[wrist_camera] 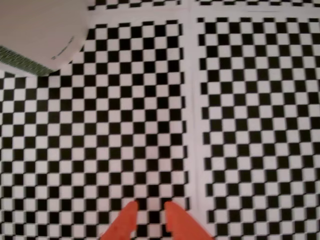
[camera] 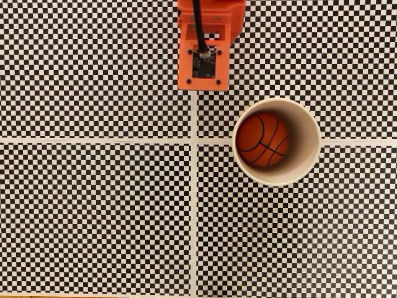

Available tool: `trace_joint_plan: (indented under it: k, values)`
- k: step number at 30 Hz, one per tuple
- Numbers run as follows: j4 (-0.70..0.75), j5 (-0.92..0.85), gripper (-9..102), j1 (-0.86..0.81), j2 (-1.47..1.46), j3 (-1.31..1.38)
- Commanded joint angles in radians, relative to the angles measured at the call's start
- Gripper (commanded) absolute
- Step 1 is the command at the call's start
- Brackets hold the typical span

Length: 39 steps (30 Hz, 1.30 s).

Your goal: Grasp basketball and place into cup.

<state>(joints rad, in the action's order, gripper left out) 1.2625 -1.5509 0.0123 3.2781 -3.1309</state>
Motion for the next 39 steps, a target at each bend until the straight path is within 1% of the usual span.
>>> trace_joint_plan:
  k: [1,6,13,39]
  values:
    - [0.006,0.014,0,-0.017,0.012,-0.043]
    - [0.008,0.025,0,-0.018,0.012,-0.043]
    - [0.008,0.021,0,-0.072,0.012,-0.043]
    - [0.008,0.021,0,-0.071,0.012,-0.043]
